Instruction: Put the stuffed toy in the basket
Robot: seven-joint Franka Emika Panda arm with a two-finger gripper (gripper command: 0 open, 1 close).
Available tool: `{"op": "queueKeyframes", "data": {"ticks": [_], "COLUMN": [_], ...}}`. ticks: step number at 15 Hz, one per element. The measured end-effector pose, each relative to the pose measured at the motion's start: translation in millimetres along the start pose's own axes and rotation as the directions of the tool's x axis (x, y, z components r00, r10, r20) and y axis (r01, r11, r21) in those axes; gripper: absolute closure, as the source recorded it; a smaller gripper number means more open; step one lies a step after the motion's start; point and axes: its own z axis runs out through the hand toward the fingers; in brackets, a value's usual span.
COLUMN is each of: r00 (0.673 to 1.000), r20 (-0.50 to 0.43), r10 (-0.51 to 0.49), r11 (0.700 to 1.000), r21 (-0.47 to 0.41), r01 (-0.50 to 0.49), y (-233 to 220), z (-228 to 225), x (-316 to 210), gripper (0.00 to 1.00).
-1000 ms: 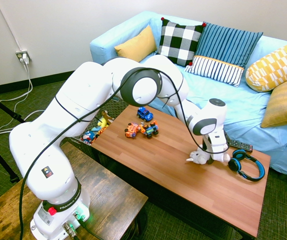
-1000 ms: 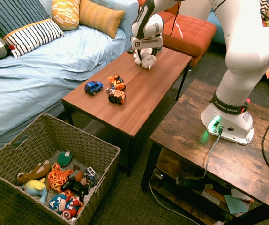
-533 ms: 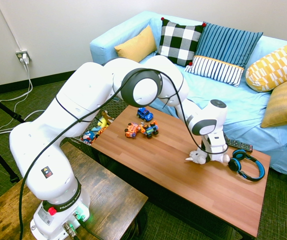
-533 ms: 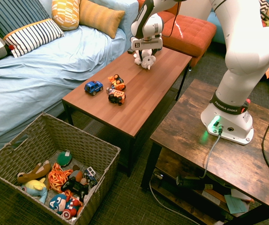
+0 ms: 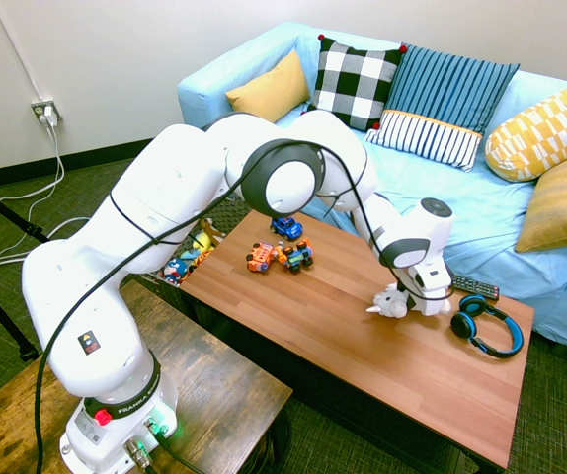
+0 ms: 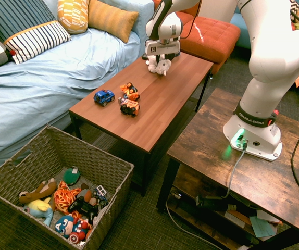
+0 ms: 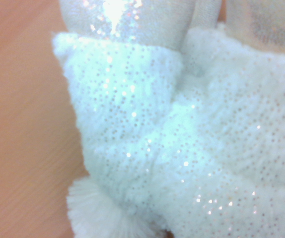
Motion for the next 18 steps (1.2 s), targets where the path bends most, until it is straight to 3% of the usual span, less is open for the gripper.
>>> {"op": "queueKeyframes", "data": {"ticks": [5, 9, 13, 18], "r00": [0.993, 0.976, 0.954, 0.907], "r20": [-0.011, -0.049, -0.069, -0.067], "r10": [-0.116, -0.214, -0.293, -0.417], "r11": [0.988, 0.964, 0.937, 0.892], "r21": [0.106, 0.148, 0.179, 0.162], "r01": [0.116, 0.219, 0.300, 0.422], "y": [-36, -87, -131, -140], "z": [-93, -190, -234, -223], "x": [-44, -135, -270, -477], "gripper": [1.00, 1.00, 1.00, 1.00]}}
